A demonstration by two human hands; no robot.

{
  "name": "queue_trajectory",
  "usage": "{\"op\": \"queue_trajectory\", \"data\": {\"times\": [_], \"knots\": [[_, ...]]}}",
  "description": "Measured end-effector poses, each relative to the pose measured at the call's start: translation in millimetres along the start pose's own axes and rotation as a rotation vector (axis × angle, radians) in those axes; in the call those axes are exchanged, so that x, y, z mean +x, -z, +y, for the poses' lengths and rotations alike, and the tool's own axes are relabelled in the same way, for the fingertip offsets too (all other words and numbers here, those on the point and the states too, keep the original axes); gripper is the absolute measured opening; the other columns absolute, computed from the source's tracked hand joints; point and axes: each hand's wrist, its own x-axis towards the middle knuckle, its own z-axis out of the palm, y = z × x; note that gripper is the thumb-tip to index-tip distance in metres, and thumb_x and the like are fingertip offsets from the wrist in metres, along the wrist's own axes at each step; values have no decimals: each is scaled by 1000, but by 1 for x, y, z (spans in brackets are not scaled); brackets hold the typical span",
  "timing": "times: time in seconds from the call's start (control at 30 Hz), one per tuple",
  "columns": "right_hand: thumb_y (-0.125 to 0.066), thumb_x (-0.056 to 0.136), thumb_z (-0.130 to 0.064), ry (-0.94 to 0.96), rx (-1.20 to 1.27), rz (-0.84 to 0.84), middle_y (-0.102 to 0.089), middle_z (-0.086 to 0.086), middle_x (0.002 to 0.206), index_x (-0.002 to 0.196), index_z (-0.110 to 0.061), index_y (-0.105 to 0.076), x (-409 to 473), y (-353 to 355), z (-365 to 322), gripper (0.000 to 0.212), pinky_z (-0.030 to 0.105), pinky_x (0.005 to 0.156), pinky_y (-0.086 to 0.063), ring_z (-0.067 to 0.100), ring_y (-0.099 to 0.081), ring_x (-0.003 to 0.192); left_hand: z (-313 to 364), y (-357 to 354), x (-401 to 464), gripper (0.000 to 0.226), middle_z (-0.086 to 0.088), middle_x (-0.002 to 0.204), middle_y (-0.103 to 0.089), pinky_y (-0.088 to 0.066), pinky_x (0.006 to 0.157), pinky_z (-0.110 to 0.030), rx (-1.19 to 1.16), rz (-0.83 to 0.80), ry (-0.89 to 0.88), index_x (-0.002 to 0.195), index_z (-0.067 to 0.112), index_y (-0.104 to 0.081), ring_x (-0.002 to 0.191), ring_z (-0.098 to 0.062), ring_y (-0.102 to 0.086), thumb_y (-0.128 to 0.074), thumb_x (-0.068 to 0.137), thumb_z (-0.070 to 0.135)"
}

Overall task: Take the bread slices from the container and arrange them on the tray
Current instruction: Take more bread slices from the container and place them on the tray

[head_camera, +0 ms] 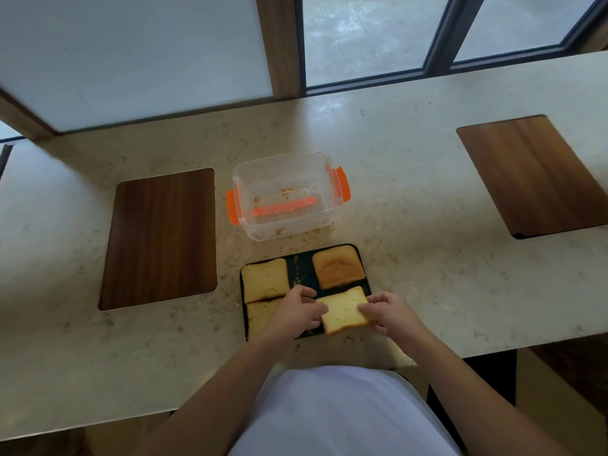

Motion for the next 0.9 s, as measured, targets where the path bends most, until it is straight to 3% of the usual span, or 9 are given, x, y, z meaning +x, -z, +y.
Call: {"op": "queue_trajectory", "data": {"times": [0.1, 0.27, 0.4, 0.47, 0.63, 0.73, 0.83, 0.9], "knots": [[-74, 91, -22, 44, -173, 73, -66, 5, 112, 115, -16, -62, 0, -2, -2, 28, 43, 89, -61, 22, -68, 102, -2, -4, 5, 33, -5, 115, -60, -58, 72, -25, -33, 23, 14, 106, 24, -57, 99, -19, -67, -78, 81, 21], [-69, 93, -25, 182, -373, 179, -67, 0, 117, 132, -13, -62, 2, -6, -4, 41, 33, 87, -52, 16, -62, 106, 1, -11, 14, 35, -5, 113, -59, -58, 77, -28, -23, 69, 29, 104, 23, -56, 100, -18, -64, -79, 78, 24], [-67, 93, -26, 190, -464, 178, -66, -4, 109, 136, -12, -61, 5, -8, -9, 45, 25, 70, -47, 10, -59, 93, 4, -15, 18, 38, -4, 116, -57, -55, 81, -30, -23, 54, 25, 107, 23, -56, 104, -17, -61, -78, 77, 29], [-66, 93, -26, 205, -530, 185, -67, 0, 112, 137, -11, -60, 6, -9, -10, 47, 24, 70, -46, 10, -58, 91, 5, -16, 19, 35, -3, 117, -57, -54, 82, -31, -14, 58, 31, 108, 24, -56, 104, -16, -60, -77, 80, 29], [-64, 93, -29, 216, -669, 189, -63, -2, 109, 136, -12, -58, 8, -8, -10, 47, 26, 68, -46, 12, -60, 90, 7, -17, 17, 48, 0, 113, -58, -56, 74, -31, 42, 42, 83, 132, 25, -50, 99, -16, -62, -70, 88, 25], [-61, 91, -30, 209, -761, 198, -65, 5, 119, 131, -12, -61, 7, -8, -9, 44, 30, 74, -47, 18, -60, 97, 6, -20, 14, 57, 1, 113, -58, -58, 75, -31, 123, 31, 62, 141, 20, -45, 95, -16, -64, -67, 89, 27], [-57, 88, -27, 242, -862, 220, -58, 1, 102, 108, -15, -66, 4, -12, -7, 25, 34, 72, -47, 20, -56, 91, 7, -24, 11, 58, 4, 111, -57, -60, 85, -41, 257, 29, 22, 143, 16, -43, 97, -19, -65, -62, 89, 30], [-56, 88, -28, 247, -921, 213, -54, 1, 99, 102, -15, -62, 2, -15, -7, 19, 34, 70, -46, 20, -54, 88, 8, -27, 9, 61, 7, 105, -56, -58, 88, -45, 326, 39, 5, 144, 16, -42, 96, -19, -66, -58, 88, 31]]}}
